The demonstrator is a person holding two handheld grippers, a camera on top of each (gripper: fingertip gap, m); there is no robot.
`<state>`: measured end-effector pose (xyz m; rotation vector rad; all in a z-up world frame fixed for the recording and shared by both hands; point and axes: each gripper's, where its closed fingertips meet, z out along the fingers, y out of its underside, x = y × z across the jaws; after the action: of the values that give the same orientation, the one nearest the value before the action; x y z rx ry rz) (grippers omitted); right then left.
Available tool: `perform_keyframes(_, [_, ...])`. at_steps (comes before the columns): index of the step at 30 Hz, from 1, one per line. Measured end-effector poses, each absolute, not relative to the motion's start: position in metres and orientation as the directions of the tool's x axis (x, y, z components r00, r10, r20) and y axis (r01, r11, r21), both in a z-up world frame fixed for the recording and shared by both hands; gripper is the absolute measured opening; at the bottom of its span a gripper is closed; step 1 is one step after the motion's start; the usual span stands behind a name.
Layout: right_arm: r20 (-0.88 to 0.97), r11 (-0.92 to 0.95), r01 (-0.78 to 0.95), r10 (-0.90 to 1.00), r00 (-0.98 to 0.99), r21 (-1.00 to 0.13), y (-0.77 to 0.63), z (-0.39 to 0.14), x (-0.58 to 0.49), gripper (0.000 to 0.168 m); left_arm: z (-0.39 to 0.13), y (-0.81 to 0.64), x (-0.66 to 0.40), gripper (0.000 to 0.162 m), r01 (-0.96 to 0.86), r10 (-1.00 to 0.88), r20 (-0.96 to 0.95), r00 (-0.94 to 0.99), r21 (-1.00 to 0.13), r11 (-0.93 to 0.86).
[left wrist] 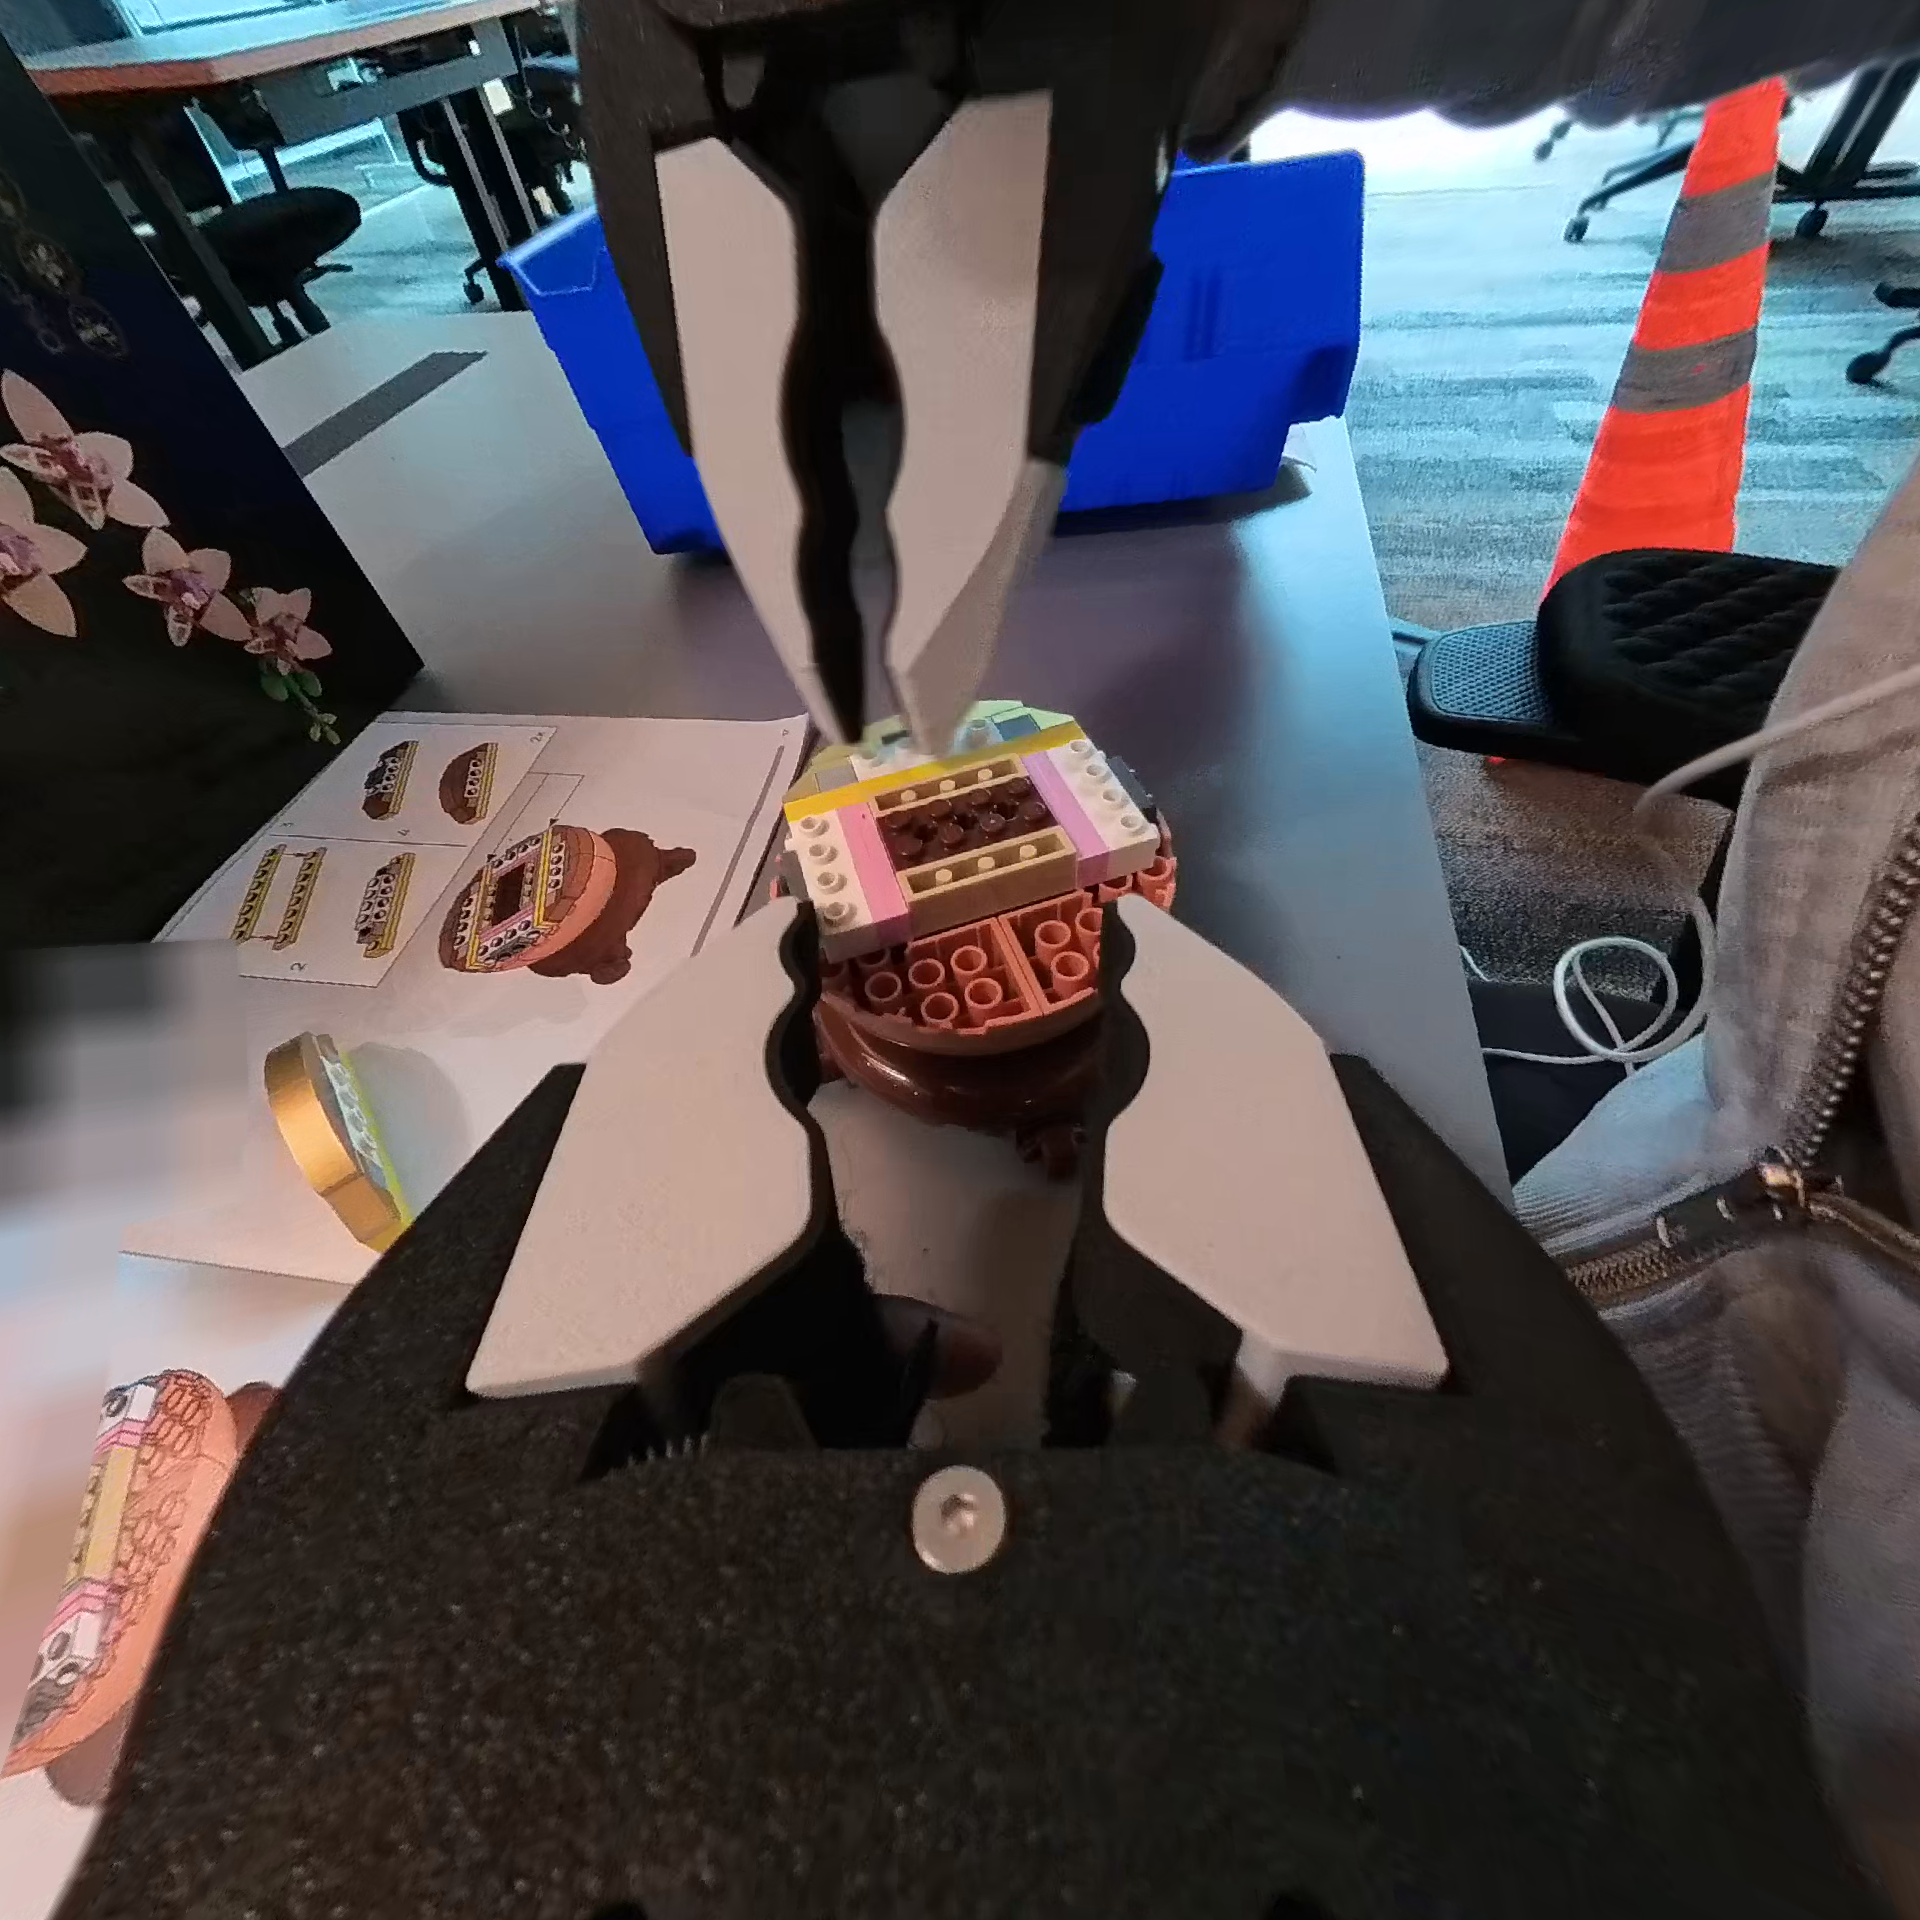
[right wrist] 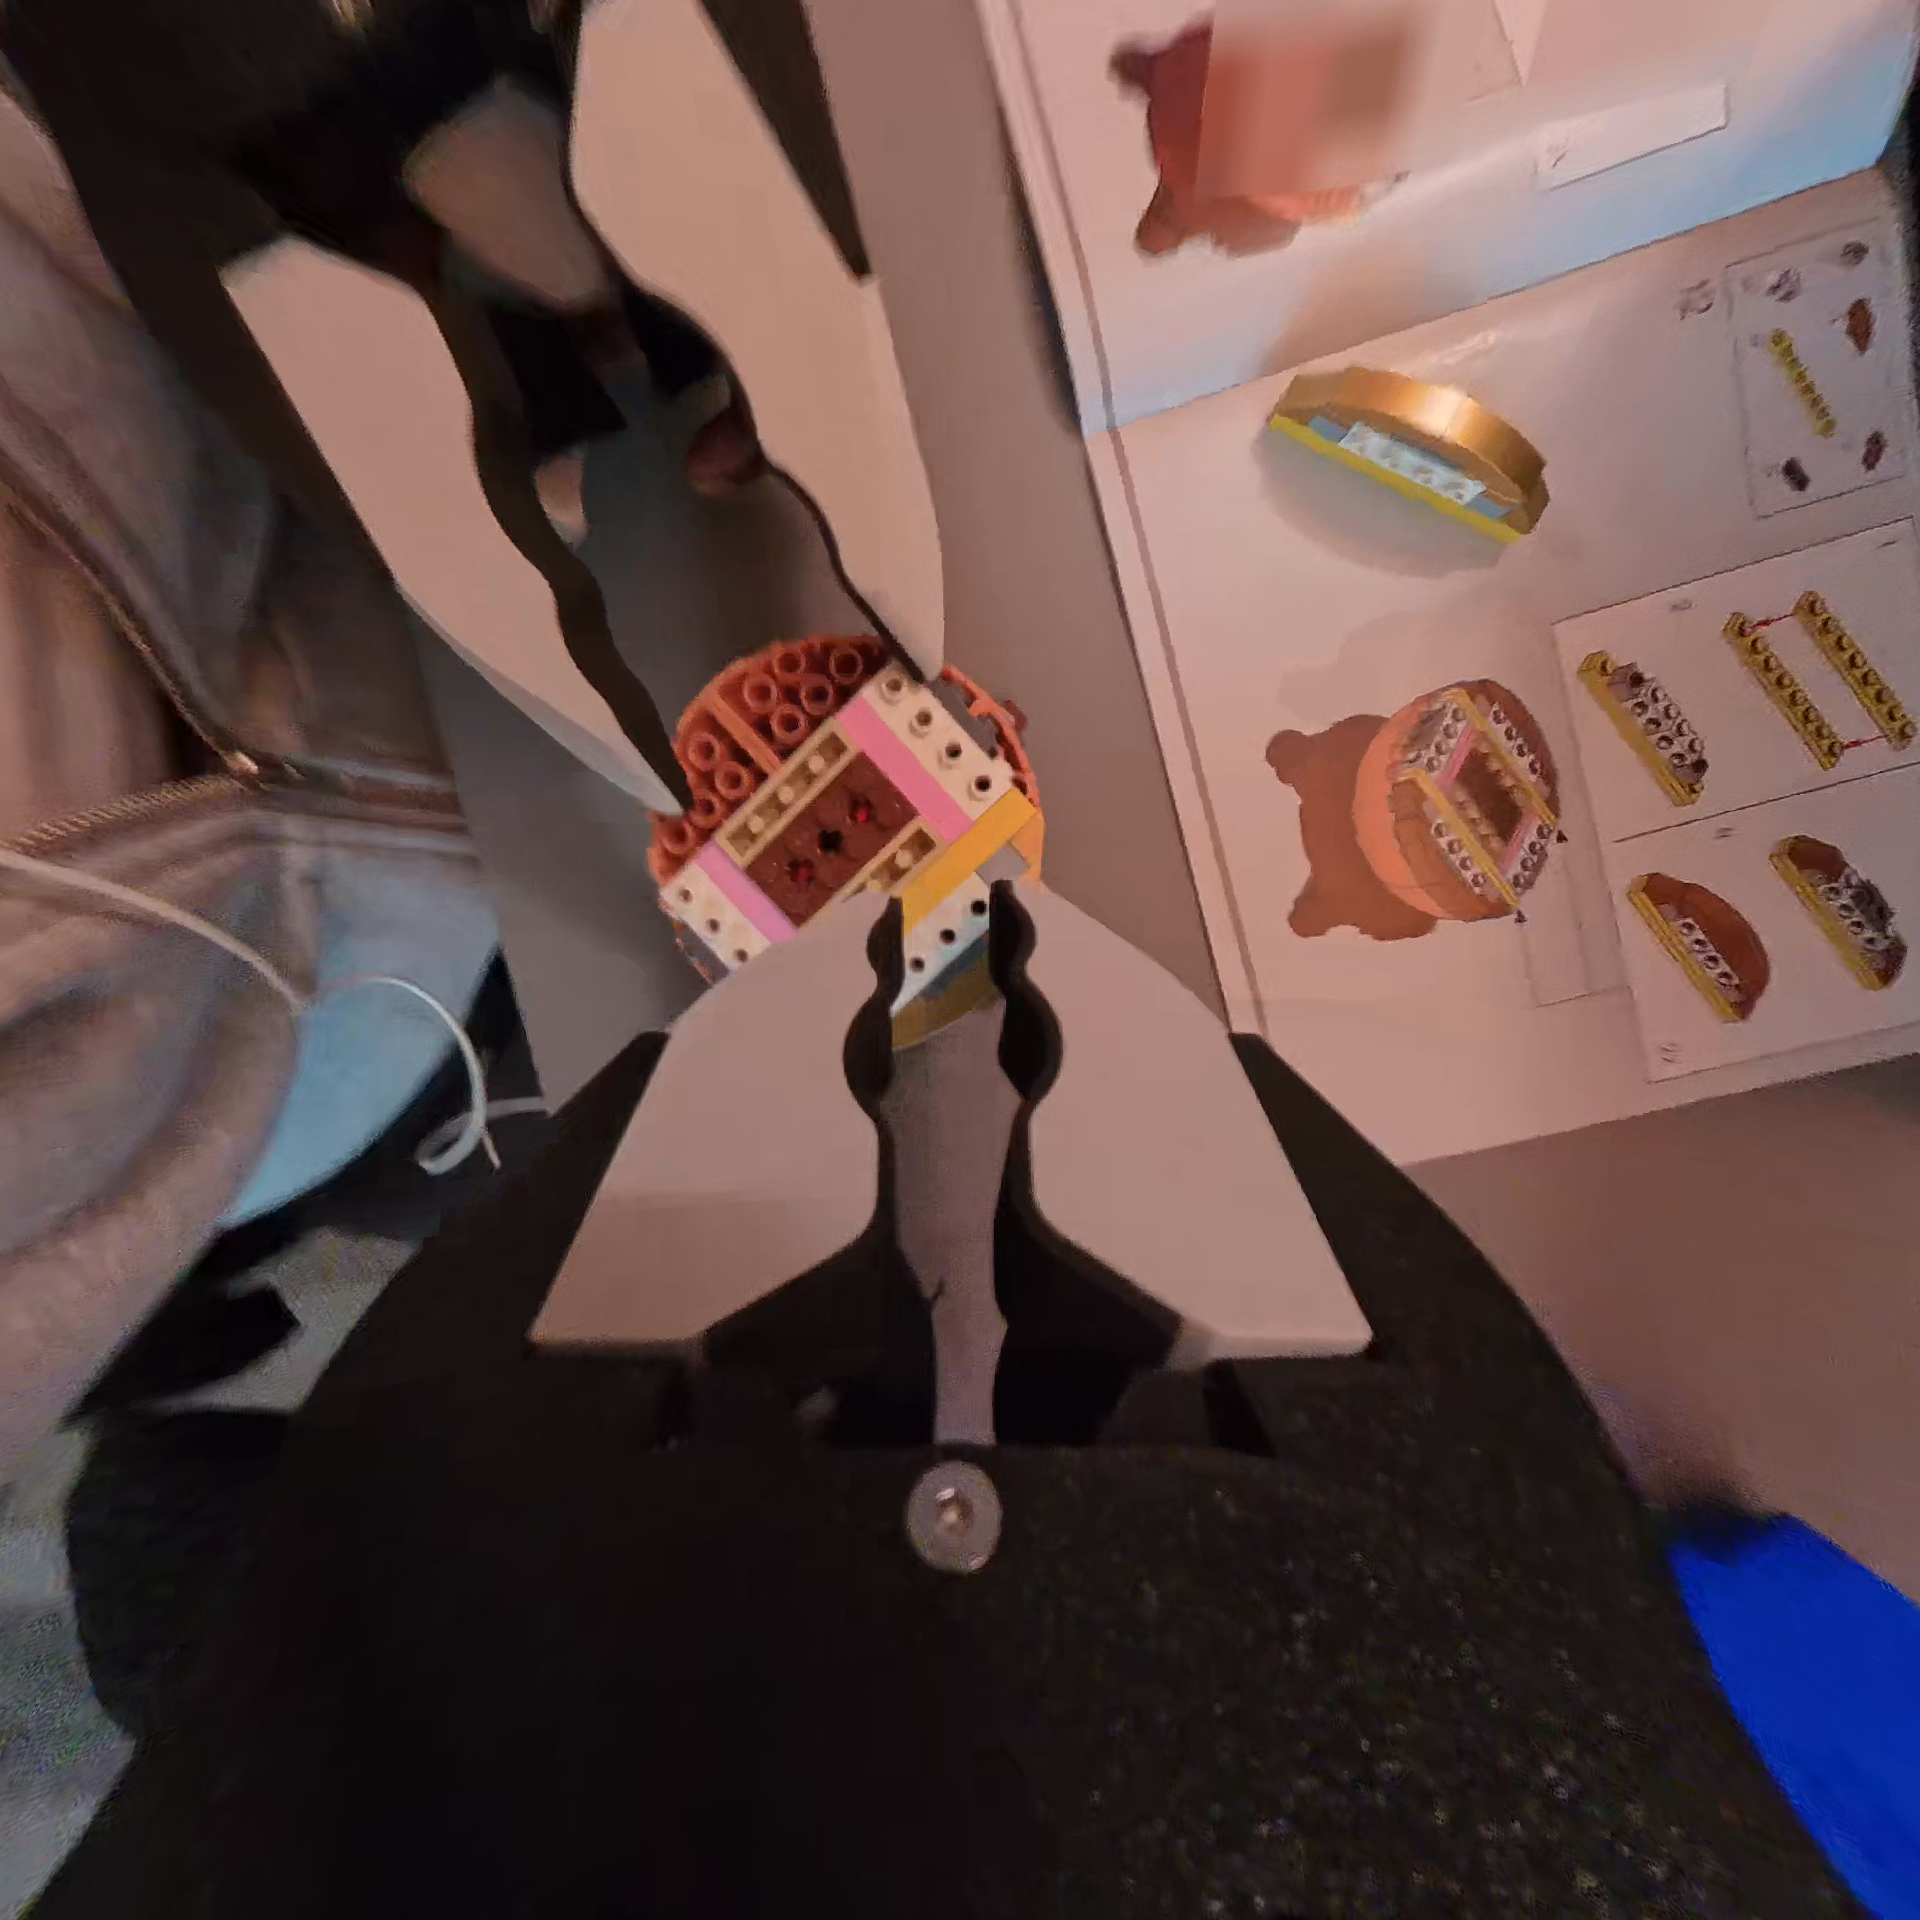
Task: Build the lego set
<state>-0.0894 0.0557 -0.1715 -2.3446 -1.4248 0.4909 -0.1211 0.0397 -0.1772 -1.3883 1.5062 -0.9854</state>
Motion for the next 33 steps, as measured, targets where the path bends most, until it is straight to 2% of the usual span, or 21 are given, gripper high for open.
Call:
perform_keyframes(1, [-0.134,-0.45,0.723,0.882,0.453,-0.524,0.058,-0.165,-0.092,0.016,-0.177,0.039,-0.122,0.05,-0.339,-0.997,-0.063,-0.036,-0.938,0.071])
perform_keyframes(5, [-0.057,-0.421,0.554,0.829,0.556,-0.718,0.085,-0.132,-0.088,0.029,-0.166,0.044,-0.132,0.07,-0.321,-1.0,0.0,-0.03,-0.947,0.009])
perform_keyframes(8, [-0.012,-0.354,0.421,0.777,0.63,-0.835,0.095,-0.102,-0.084,0.028,-0.139,0.074,-0.149,0.062,-0.224,-0.997,0.07,0.041,-0.972,-0.077])
perform_keyframes(10, [-0.005,-0.318,0.344,0.741,0.672,-0.884,0.097,-0.091,-0.083,0.028,-0.132,0.101,-0.158,0.056,-0.229,-0.989,0.106,0.103,-0.965,-0.127])
perform_keyframes(14, [-0.002,-0.254,0.216,0.653,0.757,-0.943,0.097,-0.082,-0.078,0.028,-0.179,0.165,-0.163,0.034,-0.478,-0.946,0.102,0.308,-0.843,-0.247])
perform_keyframes(16, [-0.016,-0.235,0.165,0.616,0.788,-0.958,0.095,-0.083,-0.074,0.028,-0.205,0.171,-0.157,0.037,-0.583,-0.944,0.117,0.307,-0.761,-0.284])
perform_keyframes(19, [-0.02,-0.248,0.15,0.573,0.819,-0.957,0.089,-0.093,-0.062,0.027,-0.219,0.172,-0.146,0.037,-0.628,-0.946,0.1,0.309,-0.725,-0.282])
perform_keyframes(21, [-0.004,-0.27,0.175,0.554,0.832,-0.947,0.086,-0.103,-0.055,0.027,-0.228,0.178,-0.146,0.027,-0.659,-0.942,0.056,0.33,-0.701,-0.272])
perform_keyframes(23, [0.026,-0.281,0.214,0.55,0.834,-0.935,0.084,-0.112,-0.052,0.027,-0.234,0.179,-0.145,0.009,-0.663,-0.94,0.063,0.335,-0.693,-0.283])
perform_keyframes(26, [0.004,-0.269,0.193,0.576,0.817,-0.944,0.082,-0.114,-0.058,0.026,-0.214,0.173,-0.137,0.007,-0.526,-0.922,0.186,0.338,-0.775,-0.349])
perform_keyframes(28, [-0.09,-0.263,0.093,0.607,0.79,-0.96,0.083,-0.111,-0.071,0.025,-0.175,0.163,-0.128,0.007,-0.28,-0.88,0.392,0.269,-0.842,-0.46])
perform_keyframes(31, [-0.322,-0.298,-0.162,0.64,0.697,-0.941,0.088,-0.097,-0.09,0.03,-0.106,0.143,-0.126,0.007,0.094,-0.796,0.604,0.044,-0.795,-0.599])
perform_keyframes(33, [-0.505,-0.35,-0.368,0.673,0.54,-0.861,0.088,-0.08,-0.101,0.028,-0.083,0.127,-0.126,0.007,0.2,-0.783,0.62,-0.038,-0.763,-0.614])
